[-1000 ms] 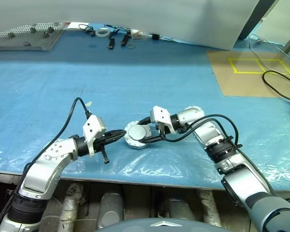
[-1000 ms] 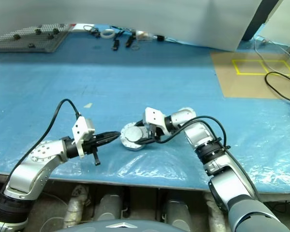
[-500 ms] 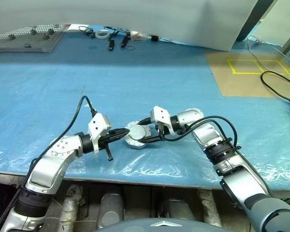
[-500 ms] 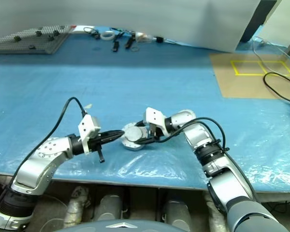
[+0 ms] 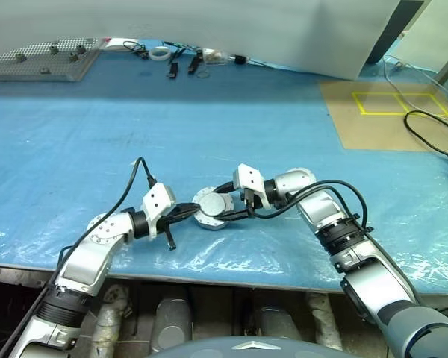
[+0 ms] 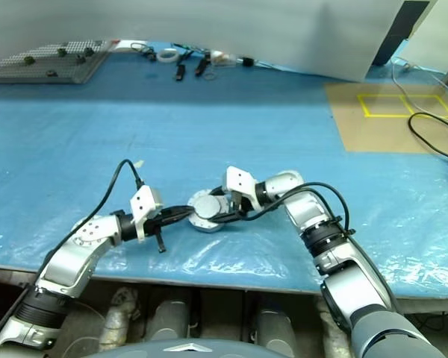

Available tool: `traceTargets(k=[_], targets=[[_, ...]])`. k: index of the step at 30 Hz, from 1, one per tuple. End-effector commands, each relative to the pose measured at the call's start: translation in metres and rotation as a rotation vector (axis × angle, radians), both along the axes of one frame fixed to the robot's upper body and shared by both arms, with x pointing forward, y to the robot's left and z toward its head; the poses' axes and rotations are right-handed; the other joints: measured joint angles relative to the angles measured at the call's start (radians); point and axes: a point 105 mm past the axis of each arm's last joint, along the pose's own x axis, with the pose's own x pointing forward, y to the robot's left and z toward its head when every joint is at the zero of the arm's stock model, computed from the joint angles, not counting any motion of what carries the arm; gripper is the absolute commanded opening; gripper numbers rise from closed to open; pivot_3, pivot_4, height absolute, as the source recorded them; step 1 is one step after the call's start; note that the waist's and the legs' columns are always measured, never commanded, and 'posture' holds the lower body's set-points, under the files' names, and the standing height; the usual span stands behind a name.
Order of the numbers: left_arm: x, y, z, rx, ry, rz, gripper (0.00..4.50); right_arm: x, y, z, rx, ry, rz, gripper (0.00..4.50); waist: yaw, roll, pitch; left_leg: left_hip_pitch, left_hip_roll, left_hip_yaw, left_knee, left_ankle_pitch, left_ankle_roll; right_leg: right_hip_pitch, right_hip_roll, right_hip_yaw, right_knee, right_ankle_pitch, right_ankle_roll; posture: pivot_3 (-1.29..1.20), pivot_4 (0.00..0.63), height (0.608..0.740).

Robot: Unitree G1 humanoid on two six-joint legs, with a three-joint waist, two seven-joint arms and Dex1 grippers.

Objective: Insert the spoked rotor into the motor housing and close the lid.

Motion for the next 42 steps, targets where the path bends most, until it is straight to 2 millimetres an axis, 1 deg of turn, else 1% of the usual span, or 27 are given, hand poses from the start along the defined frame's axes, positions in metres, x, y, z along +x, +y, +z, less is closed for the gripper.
traceTargets(k=[1, 5, 11, 13, 19, 23, 25, 28, 31, 34, 35, 37, 39, 41, 42], targets=[[0.004, 0.008, -0.017, 0.032, 0.049, 0.046, 0.00, -0.001, -0.012, -0.016, -0.057, 0.048, -0.043, 2.98, 0.000, 0.001, 0.000, 0.000, 0.000, 0.000, 0.000, 0.000, 0.000, 0.000, 0.000, 0.000, 0.000, 0.000, 0.000, 0.00, 0.150, 0.740], [0.008, 0.017, -0.018, 0.019, 0.054, 0.071, 0.00, -0.001, -0.013, -0.016, -0.057, 0.048, -0.042, 2.98, 0.000, 0.001, -0.001, 0.001, 0.000, 0.000, 0.000, 0.000, 0.000, 0.001, 0.000, 0.001, 0.000, 0.000, 0.000, 0.00, 0.150, 0.740], [0.010, 0.016, -0.027, 0.022, 0.079, 0.078, 0.00, -0.002, -0.014, -0.017, -0.069, 0.045, -0.038, 2.98, -0.001, 0.000, -0.002, 0.001, -0.001, 0.001, -0.002, 0.000, 0.000, 0.001, 0.000, 0.001, -0.002, 0.000, 0.000, 0.00, 0.150, 0.740], [0.008, 0.013, -0.027, 0.008, 0.087, 0.065, 0.00, -0.002, -0.014, -0.017, -0.068, 0.045, -0.038, 2.98, -0.003, 0.000, -0.002, 0.004, -0.001, 0.001, -0.004, 0.000, 0.000, 0.001, 0.000, 0.002, -0.002, 0.000, 0.000, 0.00, 0.150, 0.740], [-0.006, -0.005, -0.027, 0.007, 0.082, -0.031, 0.00, -0.003, -0.014, -0.016, -0.064, 0.050, -0.040, 2.98, -0.002, 0.000, -0.002, 0.007, -0.001, 0.004, -0.008, 0.000, -0.001, 0.001, 0.000, 0.005, -0.003, 0.000, 0.000, 0.00, 0.150, 0.740], [-0.006, -0.004, -0.034, 0.041, 0.086, -0.044, 0.00, -0.002, -0.011, -0.013, -0.045, 0.053, -0.047, 2.98, -0.002, 0.000, -0.002, 0.007, -0.001, 0.005, -0.010, 0.000, -0.001, 0.001, 0.000, 0.006, -0.005, 0.000, 0.000, 0.00, 0.150, 0.740], [-0.005, -0.003, -0.035, 0.042, 0.088, -0.039, 0.00, -0.001, -0.009, -0.005, -0.003, 0.080, -0.059, 2.98, -0.002, 0.000, -0.002, 0.007, -0.001, 0.006, -0.010, 0.000, -0.001, 0.000, 0.000, 0.006, -0.005, 0.000, 0.001, 0.00, 0.150, 0.740], [-0.002, -0.003, -0.036, 0.048, 0.088, -0.028, 0.00, -0.001, -0.006, 0.017, 0.083, 0.121, -0.063, 2.98, 0.000, 0.000, -0.002, 0.007, -0.001, 0.006, -0.010, 0.000, -0.001, 0.001, 0.000, 0.007, -0.005, 0.000, 0.001, 0.00, 0.150, 0.740], [-0.002, -0.007, -0.034, 0.052, 0.081, -0.030, 0.00, 0.002, -0.006, 0.034, 0.140, 0.130, -0.084, 3.57, 0.009, 0.000, -0.002, 0.006, -0.001, 0.006, -0.010, 0.000, -0.001, 0.000, 0.000, 0.007, -0.005, -0.001, 0.001, 0.00, 0.150, 0.740], [-0.003, -0.012, -0.028, 0.042, 0.077, -0.038, 0.00, 0.002, -0.009, 0.048, 0.189, 0.177, -0.108, 4.48, 0.021, 0.000, -0.002, 0.002, -0.002, 0.007, -0.011, 0.000, -0.001, -0.004, 0.000, 0.007, -0.008, 0.000, 0.001, 0.00, 0.150, 0.740], [-0.003, -0.013, -0.026, 0.040, 0.075, -0.039, 0.00, 0.002, -0.010, 0.053, 0.207, 0.190, -0.116, 4.48, 0.023, 0.000, -0.002, 0.000, -0.001, 0.008, -0.011, 0.000, -0.001, -0.005, 0.000, 0.007, -0.008, 0.000, 0.001, 0.00, 0.150, 0.740], [-0.003, -0.015, -0.021, 0.037, 0.070, -0.038, 0.00, 0.006, -0.018, 0.064, 0.262, 0.237, -0.171, 4.48, 0.027, 0.000, -0.002, -0.004, -0.001, 0.008, -0.011, 0.001, 0.000, -0.008, 0.000, 0.007, -0.008, 0.000, 0.001, 0.00, 0.150, 0.740], [-0.004, -0.016, -0.015, 0.034, 0.066, -0.037, 0.00, 0.013, -0.033, 0.070, 0.317, 0.316, -0.256, 4.48, 0.027, 0.000, -0.002, -0.006, -0.001, 0.008, -0.011, 0.001, 0.000, -0.009, 0.000, 0.006, -0.009, 0.000, 0.001, 0.00, 0.150, 0.740], [-0.004, -0.017, -0.009, 0.030, 0.062, -0.032, 0.00, 0.019, -0.050, 0.078, 0.436, 0.494, -0.351, 4.48, 0.027, 0.000, -0.002, -0.006, -0.001, 0.008, -0.011, 0.001, 0.000, -0.009, 0.000, 0.006, -0.009, 0.000, 0.001, 0.00, 0.150, 0.740], [-0.005, -0.018, -0.006, 0.030, 0.061, -0.032, 0.00, 0.020, -0.059, 0.078, 0.484, 0.598, -0.393, 4.48, 0.027, 0.001, -0.002, -0.006, -0.001, 0.008, -0.011, 0.001, 0.000, -0.009, 0.000, 0.006, -0.010, 0.000, 0.001, 0.00, 0.150, 0.740]])
